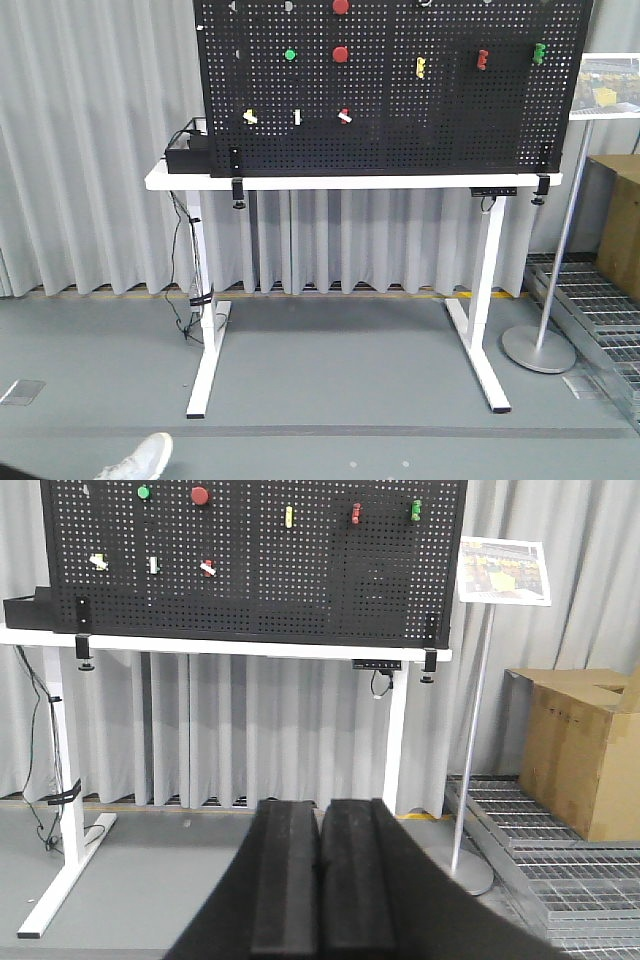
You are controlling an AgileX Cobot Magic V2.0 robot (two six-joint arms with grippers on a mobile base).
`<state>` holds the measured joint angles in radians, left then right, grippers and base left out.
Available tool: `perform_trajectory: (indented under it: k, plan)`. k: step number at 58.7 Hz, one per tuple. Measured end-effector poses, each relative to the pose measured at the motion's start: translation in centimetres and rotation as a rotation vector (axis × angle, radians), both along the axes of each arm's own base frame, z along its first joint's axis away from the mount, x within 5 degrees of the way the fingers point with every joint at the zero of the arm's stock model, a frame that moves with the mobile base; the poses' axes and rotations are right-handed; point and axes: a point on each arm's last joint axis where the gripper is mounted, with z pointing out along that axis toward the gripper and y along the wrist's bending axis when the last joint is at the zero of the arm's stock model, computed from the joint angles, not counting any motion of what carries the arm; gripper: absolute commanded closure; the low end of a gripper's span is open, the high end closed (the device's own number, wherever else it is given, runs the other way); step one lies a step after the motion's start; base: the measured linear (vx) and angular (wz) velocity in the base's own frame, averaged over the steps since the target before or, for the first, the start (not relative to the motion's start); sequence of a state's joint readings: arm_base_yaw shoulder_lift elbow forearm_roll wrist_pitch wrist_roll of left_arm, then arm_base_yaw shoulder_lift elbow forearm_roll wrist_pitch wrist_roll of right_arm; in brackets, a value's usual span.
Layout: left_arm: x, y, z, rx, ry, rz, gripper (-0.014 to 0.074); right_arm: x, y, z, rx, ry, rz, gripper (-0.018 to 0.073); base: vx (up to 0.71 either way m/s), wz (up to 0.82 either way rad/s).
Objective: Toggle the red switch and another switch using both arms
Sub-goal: 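Drive the base forward up to the pegboard's lower switch row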
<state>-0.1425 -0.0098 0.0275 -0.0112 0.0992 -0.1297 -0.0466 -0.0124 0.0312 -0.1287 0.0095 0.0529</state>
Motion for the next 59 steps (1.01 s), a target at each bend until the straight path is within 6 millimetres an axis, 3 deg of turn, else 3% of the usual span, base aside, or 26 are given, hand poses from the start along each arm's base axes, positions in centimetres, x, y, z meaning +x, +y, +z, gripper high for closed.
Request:
perform_trajectory:
  k: [59]
  plan:
    - [0.00, 0.00, 0.00, -0.001, 0.000, 0.000, 0.0594, 0.00, 0.00, 0.00, 0.000, 0.000, 0.000, 0.0566, 0.06, -0.02]
